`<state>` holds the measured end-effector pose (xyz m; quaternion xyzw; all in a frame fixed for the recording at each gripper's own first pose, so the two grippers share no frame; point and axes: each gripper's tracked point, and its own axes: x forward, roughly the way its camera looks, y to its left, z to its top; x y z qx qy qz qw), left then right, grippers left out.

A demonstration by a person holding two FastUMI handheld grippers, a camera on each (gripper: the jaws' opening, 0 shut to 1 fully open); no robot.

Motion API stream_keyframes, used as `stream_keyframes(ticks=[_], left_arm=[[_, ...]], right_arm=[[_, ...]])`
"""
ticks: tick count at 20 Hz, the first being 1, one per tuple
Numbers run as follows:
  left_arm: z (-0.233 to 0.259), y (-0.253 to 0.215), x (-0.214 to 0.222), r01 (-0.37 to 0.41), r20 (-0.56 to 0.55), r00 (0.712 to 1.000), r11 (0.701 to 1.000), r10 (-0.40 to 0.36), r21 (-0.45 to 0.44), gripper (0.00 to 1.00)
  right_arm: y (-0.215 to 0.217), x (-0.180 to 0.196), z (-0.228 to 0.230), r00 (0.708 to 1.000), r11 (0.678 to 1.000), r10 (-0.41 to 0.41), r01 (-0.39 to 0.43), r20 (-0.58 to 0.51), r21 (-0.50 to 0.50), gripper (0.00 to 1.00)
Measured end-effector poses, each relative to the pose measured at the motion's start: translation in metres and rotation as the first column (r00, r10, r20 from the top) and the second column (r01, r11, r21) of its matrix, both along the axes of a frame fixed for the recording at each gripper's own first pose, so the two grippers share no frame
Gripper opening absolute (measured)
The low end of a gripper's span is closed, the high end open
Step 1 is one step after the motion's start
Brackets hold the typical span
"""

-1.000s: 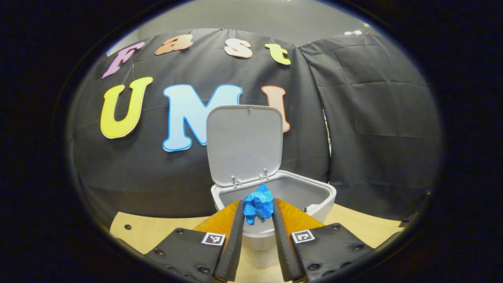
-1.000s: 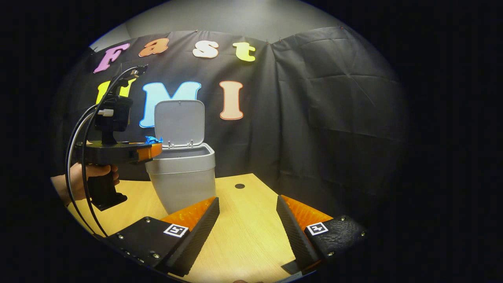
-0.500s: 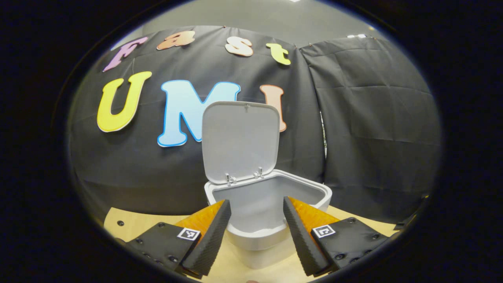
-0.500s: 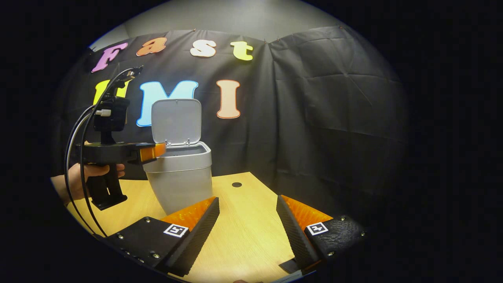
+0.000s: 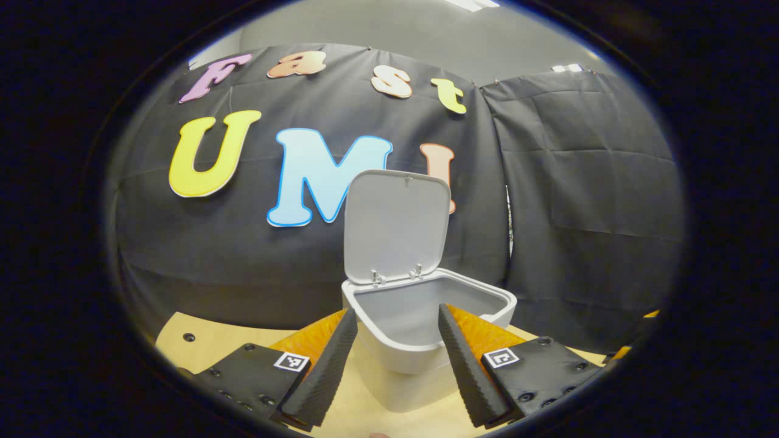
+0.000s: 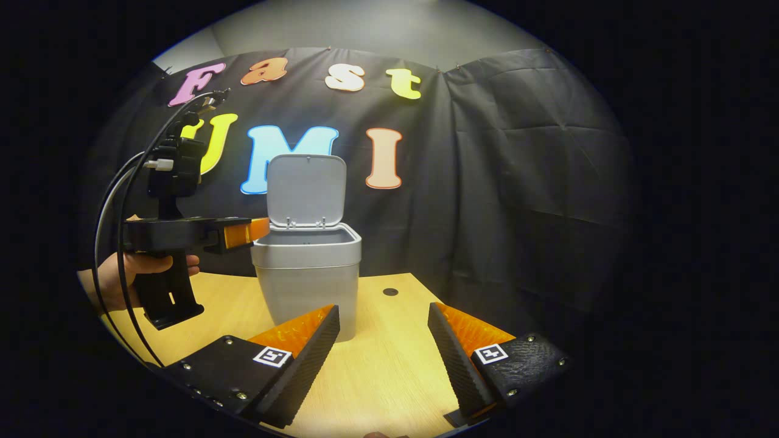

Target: Press the lid of the desktop garbage bin to open it, pick up the crumpled paper on the desktop and throw it into the bin, then pick up the pop can on the desktop and drop it into the bin, and finally close the garbage bin lid.

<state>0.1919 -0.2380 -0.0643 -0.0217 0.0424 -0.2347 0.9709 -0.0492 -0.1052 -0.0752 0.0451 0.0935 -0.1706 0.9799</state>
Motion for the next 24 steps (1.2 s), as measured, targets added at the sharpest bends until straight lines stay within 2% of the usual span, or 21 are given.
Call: stream_keyframes(ticks=[6,13,15,16,17,24], left_arm=[[0.001,0.055,-0.031,-0.070,0.032,0.997,0.997,0.070,-0.010,0.96],[-0.009,0.134,-0.071,-0.213,0.045,0.976,0.977,0.212,0.029,0.96],[-0.009,0.152,-0.085,-0.246,0.053,0.968,0.969,0.244,0.036,0.96],[-0.010,0.160,-0.092,-0.261,0.052,0.965,0.965,0.259,0.039,0.81],[-0.011,0.167,-0.099,-0.276,0.050,0.961,0.960,0.273,0.041,0.89],[-0.034,0.208,-0.139,-0.359,-0.012,0.933,0.933,0.360,0.032,0.89]], right_arm=[[0.039,0.021,0.002,0.989,0.989,0.145,-0.145,0.021,0.005,0.94],[0.094,0.037,-0.006,0.943,0.943,0.333,-0.333,0.012,0.020,0.94],[0.115,0.041,-0.011,0.919,0.919,0.393,-0.393,0.009,0.043,0.94],[0.124,0.042,-0.014,0.908,0.906,0.419,-0.419,0.006,0.062,0.94],[0.133,0.044,-0.018,0.896,0.893,0.444,-0.443,0.001,0.082,0.94],[0.190,0.041,-0.063,0.803,0.809,0.584,-0.563,-0.121,0.166,0.94]])
